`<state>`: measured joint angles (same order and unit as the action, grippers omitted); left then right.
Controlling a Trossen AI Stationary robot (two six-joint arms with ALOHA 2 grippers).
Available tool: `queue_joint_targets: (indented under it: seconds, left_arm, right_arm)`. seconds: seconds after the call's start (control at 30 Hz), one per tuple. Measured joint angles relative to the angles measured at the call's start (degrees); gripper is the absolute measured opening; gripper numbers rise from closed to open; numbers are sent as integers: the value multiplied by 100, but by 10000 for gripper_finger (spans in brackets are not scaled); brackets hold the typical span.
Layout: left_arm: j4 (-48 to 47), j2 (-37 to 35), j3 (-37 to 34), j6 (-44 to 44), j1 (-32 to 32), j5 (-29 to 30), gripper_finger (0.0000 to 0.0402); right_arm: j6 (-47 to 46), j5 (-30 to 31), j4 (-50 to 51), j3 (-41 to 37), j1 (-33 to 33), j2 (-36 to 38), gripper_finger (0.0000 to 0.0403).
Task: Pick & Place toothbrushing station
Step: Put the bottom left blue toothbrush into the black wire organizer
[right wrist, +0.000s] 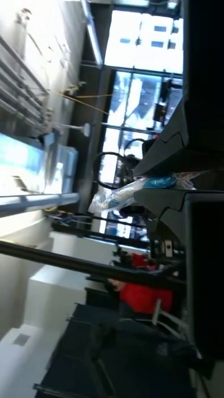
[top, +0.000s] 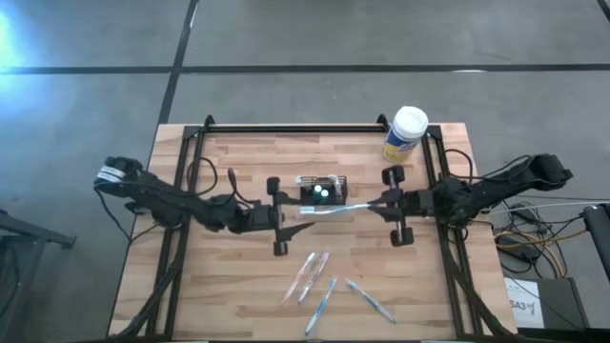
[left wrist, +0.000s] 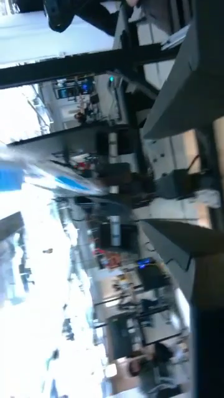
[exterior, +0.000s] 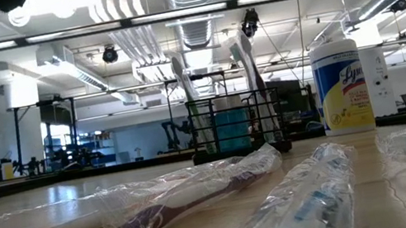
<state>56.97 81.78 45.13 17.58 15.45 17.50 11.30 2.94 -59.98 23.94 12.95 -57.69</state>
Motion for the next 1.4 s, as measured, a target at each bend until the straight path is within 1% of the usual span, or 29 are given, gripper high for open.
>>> queue_joint_targets:
  seconds: [0.1, 0.2, 0.3, 0.5, 0.6, 0.7, 0.8, 0.9, 1.27, 1.4]
  left_arm:
    - [2, 64, 278, 298, -9, -10, 265]
    - [5, 160, 539, 487, -59, -78, 284]
    - [2, 293, 759, 481, -166, -283, 287]
    - [7, 488, 1057, 245, -329, -916, 282]
    - [22, 550, 1159, 187, -373, -1025, 282]
    - [302, 622, 1216, 209, -408, -1197, 279]
    - [557, 680, 1238, 210, -441, -1294, 271]
    - [583, 715, 1277, 137, -499, -1306, 256]
    - [572, 867, 1381, -47, -624, -1363, 177]
    - [564, 863, 1412, -50, -626, -1472, 147]
  right_arm:
    - [108, -20, -341, 0, 0, -146, 14]
    - [209, -22, -594, 0, 0, -272, 14]
    - [268, -20, -710, 2, 0, -383, 14]
    - [311, -11, -816, 2, -4, -435, 14]
    - [347, 0, -821, 2, -4, -426, 18]
    - [334, 2, -834, 4, -11, -426, 23]
    - [333, 2, -836, 4, -20, -431, 24]
    - [331, 4, -840, 4, -22, -431, 24]
    - [362, 6, -840, 4, -26, -431, 25]
    - [371, 7, -836, 4, -26, -431, 26]
